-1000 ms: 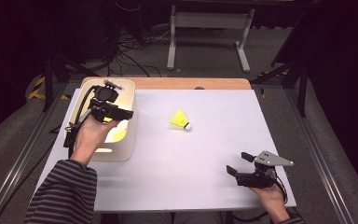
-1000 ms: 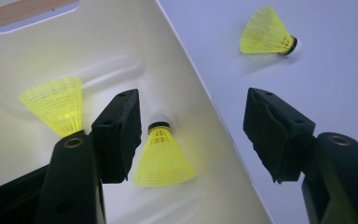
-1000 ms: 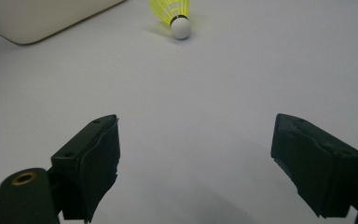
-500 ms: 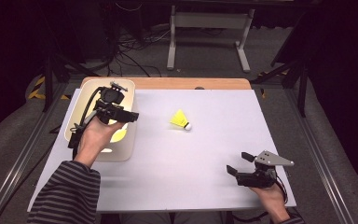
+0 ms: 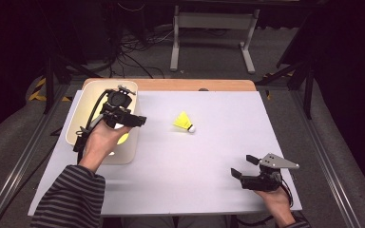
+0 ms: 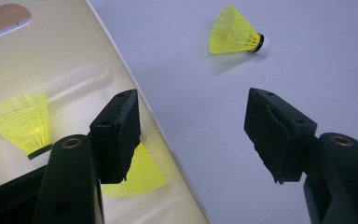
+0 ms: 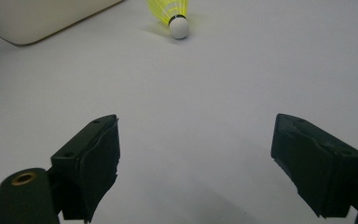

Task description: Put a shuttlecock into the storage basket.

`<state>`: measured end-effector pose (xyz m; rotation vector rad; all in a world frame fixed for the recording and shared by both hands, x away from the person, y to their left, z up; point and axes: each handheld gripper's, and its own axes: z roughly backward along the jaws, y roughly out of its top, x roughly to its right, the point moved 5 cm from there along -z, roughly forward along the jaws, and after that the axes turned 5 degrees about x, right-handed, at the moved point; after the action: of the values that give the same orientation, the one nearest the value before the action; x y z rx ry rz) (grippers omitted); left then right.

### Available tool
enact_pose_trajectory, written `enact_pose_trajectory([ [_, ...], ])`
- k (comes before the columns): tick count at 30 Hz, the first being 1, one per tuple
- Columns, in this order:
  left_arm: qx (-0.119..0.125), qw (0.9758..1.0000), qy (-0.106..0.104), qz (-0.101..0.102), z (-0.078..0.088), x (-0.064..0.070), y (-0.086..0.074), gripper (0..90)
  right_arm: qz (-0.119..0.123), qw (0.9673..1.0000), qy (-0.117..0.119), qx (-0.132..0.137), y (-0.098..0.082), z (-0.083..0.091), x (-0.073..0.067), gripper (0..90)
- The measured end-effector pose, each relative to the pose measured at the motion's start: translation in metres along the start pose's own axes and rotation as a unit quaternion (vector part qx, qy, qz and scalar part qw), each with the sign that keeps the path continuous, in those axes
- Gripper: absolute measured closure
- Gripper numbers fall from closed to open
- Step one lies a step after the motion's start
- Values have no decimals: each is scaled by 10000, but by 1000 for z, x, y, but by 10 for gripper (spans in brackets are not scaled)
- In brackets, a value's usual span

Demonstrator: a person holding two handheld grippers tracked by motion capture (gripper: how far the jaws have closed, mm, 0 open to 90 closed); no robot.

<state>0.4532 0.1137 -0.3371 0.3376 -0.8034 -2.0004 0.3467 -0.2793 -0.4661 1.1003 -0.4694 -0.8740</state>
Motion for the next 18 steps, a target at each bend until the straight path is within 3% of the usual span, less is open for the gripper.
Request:
enact_pose_trajectory([
  [18,-2,9996,-233,-165,-10,23,1,365,5,10000,11,-25,0,-1,0,162],
])
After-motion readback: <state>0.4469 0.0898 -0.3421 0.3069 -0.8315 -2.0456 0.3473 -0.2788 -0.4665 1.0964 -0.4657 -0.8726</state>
